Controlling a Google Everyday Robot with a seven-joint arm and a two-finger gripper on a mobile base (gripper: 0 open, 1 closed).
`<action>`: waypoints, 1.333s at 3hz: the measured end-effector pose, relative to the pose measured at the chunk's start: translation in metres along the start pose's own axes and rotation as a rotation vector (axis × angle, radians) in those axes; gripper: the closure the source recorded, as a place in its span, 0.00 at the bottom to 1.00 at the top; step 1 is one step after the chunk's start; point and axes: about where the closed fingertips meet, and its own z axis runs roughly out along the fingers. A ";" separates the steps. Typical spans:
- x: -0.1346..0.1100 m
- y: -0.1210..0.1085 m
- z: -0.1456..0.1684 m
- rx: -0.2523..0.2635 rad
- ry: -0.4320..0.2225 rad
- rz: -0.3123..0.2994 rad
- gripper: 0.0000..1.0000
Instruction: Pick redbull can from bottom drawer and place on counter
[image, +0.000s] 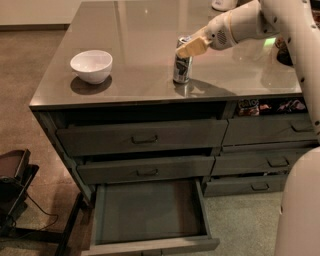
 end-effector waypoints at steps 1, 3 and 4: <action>0.006 0.004 0.003 -0.015 0.015 -0.008 1.00; 0.006 0.004 0.003 -0.015 0.015 -0.008 0.58; 0.006 0.004 0.003 -0.015 0.015 -0.008 0.35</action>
Offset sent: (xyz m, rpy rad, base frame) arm -0.0033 0.0013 -0.0066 -0.0128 0.0073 0.0147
